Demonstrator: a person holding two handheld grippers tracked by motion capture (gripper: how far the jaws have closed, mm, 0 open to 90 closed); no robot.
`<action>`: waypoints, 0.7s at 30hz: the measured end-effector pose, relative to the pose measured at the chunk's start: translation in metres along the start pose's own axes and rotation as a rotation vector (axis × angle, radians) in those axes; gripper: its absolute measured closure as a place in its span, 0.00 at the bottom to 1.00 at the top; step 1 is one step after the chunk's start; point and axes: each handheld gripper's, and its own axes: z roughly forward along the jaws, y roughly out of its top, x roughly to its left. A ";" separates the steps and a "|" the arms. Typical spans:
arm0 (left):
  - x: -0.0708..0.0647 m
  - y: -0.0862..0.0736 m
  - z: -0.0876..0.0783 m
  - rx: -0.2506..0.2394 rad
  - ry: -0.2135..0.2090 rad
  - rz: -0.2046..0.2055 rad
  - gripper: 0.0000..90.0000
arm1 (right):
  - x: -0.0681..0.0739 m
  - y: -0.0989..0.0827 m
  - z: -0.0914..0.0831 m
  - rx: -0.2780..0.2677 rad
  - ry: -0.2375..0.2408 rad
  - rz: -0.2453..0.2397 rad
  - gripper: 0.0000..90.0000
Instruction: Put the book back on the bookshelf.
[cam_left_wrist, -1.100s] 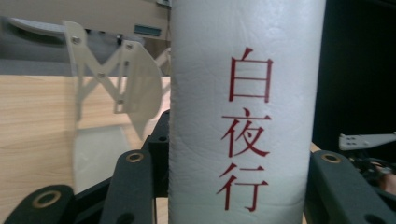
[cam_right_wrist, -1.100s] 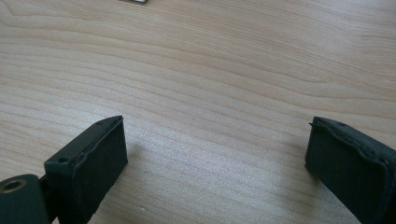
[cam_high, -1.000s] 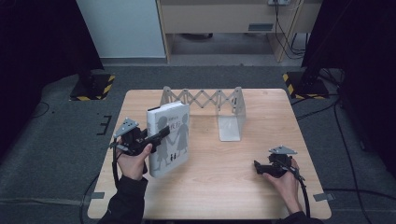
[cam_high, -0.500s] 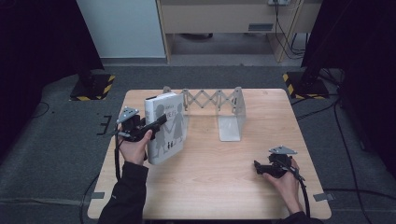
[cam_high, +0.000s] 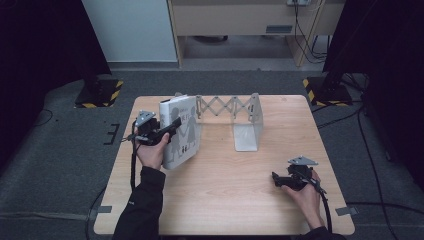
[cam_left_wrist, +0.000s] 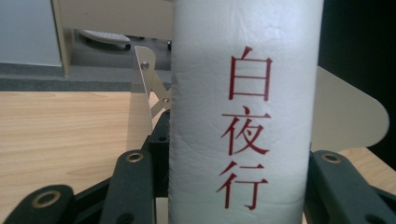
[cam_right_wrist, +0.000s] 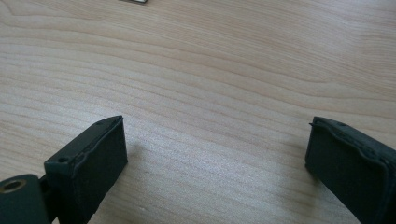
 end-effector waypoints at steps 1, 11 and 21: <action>0.000 0.000 0.003 -0.001 0.004 -0.004 0.58 | 0.000 0.000 0.000 0.000 0.000 -0.002 0.06; -0.003 -0.001 0.021 -0.014 0.009 -0.002 0.58 | 0.000 0.000 0.000 0.000 0.000 -0.001 0.06; -0.002 -0.001 0.033 -0.013 0.044 0.009 0.58 | 0.000 0.000 0.000 -0.001 -0.001 -0.001 0.06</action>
